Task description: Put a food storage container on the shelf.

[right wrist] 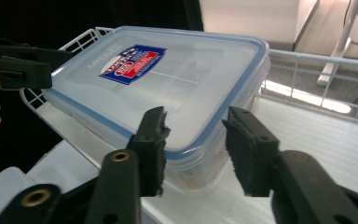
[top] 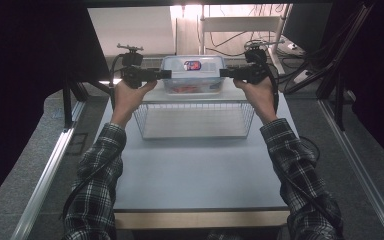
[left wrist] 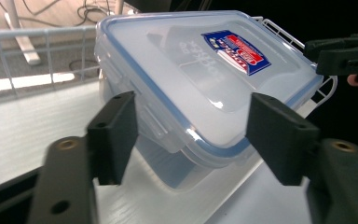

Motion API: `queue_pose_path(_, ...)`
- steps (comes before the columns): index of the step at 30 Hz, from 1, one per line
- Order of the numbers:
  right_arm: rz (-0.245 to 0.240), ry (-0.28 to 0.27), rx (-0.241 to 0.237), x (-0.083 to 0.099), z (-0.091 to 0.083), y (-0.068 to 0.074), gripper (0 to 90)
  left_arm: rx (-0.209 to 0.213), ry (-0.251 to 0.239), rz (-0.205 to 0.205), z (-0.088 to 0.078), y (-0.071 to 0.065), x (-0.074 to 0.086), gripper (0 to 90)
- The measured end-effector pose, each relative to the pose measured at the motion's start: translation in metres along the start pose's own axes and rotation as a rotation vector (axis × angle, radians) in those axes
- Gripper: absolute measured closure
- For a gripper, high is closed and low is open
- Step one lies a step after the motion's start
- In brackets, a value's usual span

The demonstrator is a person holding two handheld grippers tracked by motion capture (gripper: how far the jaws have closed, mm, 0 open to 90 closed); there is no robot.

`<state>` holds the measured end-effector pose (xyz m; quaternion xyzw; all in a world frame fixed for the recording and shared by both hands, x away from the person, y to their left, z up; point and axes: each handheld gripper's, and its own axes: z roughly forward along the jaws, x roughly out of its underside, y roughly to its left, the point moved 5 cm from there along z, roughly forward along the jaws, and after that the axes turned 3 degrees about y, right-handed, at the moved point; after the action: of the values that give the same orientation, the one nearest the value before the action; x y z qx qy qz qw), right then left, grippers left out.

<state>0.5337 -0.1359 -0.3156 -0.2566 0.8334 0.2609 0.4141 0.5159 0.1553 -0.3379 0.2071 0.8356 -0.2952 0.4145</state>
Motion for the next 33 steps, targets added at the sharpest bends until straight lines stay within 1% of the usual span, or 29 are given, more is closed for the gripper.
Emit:
queue_pose_path(1,-0.008,-0.009,-0.009,0.000,-0.002,0.001,51.3,-0.003,-0.004,0.018,-0.001,-0.001,0.000,28.1)
queue_pose_path(2,-0.027,-0.021,-0.010,0.001,-0.005,0.002,46.6,0.002,-0.009,0.039,-0.003,-0.003,0.001,24.4)
queue_pose_path(4,-0.056,-0.026,-0.008,0.002,-0.007,0.004,41.4,0.001,-0.002,0.069,-0.006,-0.006,0.004,20.6)
queue_pose_path(5,-0.056,-0.026,-0.008,0.002,-0.007,0.004,41.4,0.001,-0.002,0.069,-0.006,-0.006,0.004,20.4)
queue_pose_path(6,-0.087,-0.032,0.003,0.005,-0.010,0.006,35.7,0.002,-0.003,0.088,-0.008,-0.009,0.005,19.2)
queue_pose_path(7,-0.087,-0.032,0.003,0.005,-0.010,0.006,35.7,0.000,-0.001,0.097,-0.010,-0.011,0.006,19.2)
queue_pose_path(9,-0.106,-0.040,0.004,0.008,-0.013,0.008,30.7,0.012,0.005,0.111,-0.014,-0.015,0.010,18.9)
queue_pose_path(10,-0.125,-0.046,0.007,0.011,-0.015,0.011,27.3,0.022,0.015,0.119,-0.016,-0.018,0.013,18.4)
queue_pose_path(11,-0.125,-0.046,0.007,0.011,-0.015,0.011,27.3,0.022,0.015,0.119,-0.016,-0.018,0.013,18.4)
queue_pose_path(12,-0.140,-0.046,0.008,0.016,-0.017,0.013,23.9,0.038,0.023,0.118,-0.018,-0.021,0.016,18.6)
queue_pose_path(13,-0.140,-0.046,0.008,0.016,-0.017,0.013,23.9,0.051,0.033,0.118,-0.019,-0.023,0.019,18.6)
queue_pose_path(15,-0.157,-0.051,0.002,0.020,-0.018,0.015,22.1,0.071,0.040,0.125,-0.021,-0.026,0.025,18.7)
queue_pose_path(16,-0.173,-0.048,0.005,0.024,-0.020,0.016,19.3,0.067,0.041,0.143,-0.022,-0.029,0.030,17.5)
queue_pose_path(17,-0.173,-0.048,0.005,0.024,-0.020,0.016,19.3,0.067,0.041,0.143,-0.022,-0.029,0.030,16.5)
queue_pose_path(18,-0.179,-0.048,0.007,0.026,-0.020,0.017,18.8,0.059,0.046,0.161,-0.024,-0.031,0.034,16.5)
queue_pose_path(19,-0.199,-0.046,0.011,0.031,-0.021,0.018,17.6,0.055,0.049,0.177,-0.026,-0.034,0.038,15.5)
queue_pose_path(20,-0.203,-0.045,0.012,0.033,-0.022,0.018,16.7,0.055,0.049,0.177,-0.026,-0.034,0.038,15.1)
queue_pose_path(21,-0.205,-0.045,0.011,0.035,-0.023,0.019,15.8,0.060,0.041,0.186,-0.029,-0.036,0.044,14.9)
queue_pose_path(24,-0.213,-0.044,0.003,0.040,-0.025,0.021,14.5,0.065,0.037,0.191,-0.032,-0.039,0.050,15.0)
queue_pose_path(26,-0.216,-0.049,-0.006,0.048,-0.028,0.023,12.4,0.068,0.032,0.202,-0.035,-0.042,0.059,15.0)
queue_pose_path(27,-0.219,-0.052,-0.006,0.050,-0.029,0.024,12.0,0.068,0.032,0.202,-0.035,-0.042,0.059,14.9)
queue_pose_path(28,-0.219,-0.052,-0.007,0.052,-0.031,0.024,11.4,0.071,0.034,0.212,-0.036,-0.045,0.067,14.9)
queue_pose_path(29,-0.217,-0.054,-0.014,0.055,-0.031,0.026,10.5,0.071,0.034,0.212,-0.036,-0.045,0.067,14.9)
queue_pose_path(30,-0.219,-0.051,-0.021,0.058,-0.032,0.027,9.9,0.073,0.035,0.220,-0.037,-0.046,0.075,14.5)
queue_pose_path(33,-0.223,-0.048,-0.031,0.067,-0.034,0.031,8.4,0.072,0.035,0.223,-0.039,-0.048,0.085,12.8)
